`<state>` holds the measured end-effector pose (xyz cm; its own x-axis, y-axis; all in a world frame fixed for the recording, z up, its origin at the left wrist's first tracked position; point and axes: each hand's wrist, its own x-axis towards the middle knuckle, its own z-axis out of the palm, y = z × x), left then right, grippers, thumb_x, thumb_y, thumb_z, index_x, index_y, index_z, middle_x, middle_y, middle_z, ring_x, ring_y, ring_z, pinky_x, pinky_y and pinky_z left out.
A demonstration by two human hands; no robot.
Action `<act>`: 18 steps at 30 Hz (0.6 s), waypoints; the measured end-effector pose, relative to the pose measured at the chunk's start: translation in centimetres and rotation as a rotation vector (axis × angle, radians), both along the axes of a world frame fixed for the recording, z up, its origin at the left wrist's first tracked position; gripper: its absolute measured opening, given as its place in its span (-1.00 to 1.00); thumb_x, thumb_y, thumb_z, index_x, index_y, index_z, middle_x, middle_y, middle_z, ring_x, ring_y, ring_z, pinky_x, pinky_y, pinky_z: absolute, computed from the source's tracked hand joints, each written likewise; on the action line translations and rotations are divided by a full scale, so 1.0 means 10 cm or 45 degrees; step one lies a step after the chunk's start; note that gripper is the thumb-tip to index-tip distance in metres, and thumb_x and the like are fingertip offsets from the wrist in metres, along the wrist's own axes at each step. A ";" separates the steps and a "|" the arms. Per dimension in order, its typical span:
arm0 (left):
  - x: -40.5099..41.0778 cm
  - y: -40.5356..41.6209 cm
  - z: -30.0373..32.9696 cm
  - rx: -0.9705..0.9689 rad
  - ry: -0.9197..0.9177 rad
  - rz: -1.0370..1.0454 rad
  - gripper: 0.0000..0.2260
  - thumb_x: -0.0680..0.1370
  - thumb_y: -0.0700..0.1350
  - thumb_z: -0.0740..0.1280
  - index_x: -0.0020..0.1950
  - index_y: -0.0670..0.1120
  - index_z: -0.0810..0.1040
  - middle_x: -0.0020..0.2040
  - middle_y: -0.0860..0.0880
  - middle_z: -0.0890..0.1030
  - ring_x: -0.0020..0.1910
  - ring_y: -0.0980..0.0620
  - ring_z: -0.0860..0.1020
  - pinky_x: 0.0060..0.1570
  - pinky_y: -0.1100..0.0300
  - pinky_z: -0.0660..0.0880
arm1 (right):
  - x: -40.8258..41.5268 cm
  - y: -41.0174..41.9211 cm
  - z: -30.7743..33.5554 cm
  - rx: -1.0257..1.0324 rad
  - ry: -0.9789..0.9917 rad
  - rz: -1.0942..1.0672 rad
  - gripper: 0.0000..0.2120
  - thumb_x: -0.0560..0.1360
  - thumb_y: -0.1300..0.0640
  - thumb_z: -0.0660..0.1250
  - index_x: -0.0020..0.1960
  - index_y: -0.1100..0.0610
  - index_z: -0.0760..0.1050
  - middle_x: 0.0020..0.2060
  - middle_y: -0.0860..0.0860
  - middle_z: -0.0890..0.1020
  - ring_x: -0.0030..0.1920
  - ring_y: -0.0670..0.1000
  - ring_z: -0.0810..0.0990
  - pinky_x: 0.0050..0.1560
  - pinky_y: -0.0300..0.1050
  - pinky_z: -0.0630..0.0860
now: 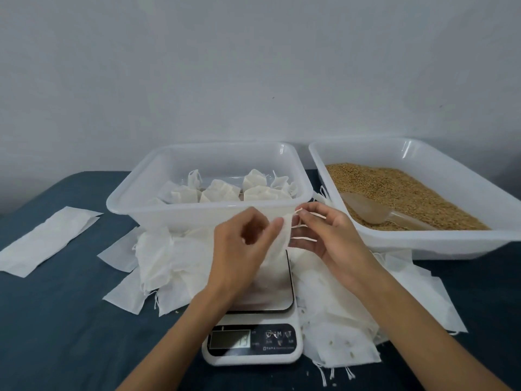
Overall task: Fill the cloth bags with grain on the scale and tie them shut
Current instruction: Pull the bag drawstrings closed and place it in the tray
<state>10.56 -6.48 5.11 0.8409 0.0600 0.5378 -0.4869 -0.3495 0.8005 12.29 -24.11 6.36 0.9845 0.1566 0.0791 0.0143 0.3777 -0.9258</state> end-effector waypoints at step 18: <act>0.06 0.08 0.03 -0.449 0.401 -0.337 -0.80 0.52 -0.21 0.53 -0.27 -0.13 0.60 -0.34 -0.13 0.47 -0.42 -0.02 0.37 -0.42 0.21 0.35 | -0.13 0.14 -0.07 -0.427 -0.573 -0.301 -0.84 0.54 0.08 0.46 -0.01 0.11 0.51 -0.19 0.02 0.64 -0.29 0.04 0.60 -0.26 -0.15 0.56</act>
<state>11.17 -5.67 5.39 0.9691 -0.0443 0.2426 -0.2393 0.0684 0.9685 11.03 -22.73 5.68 0.8770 0.0258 0.4798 0.4798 0.0054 -0.8773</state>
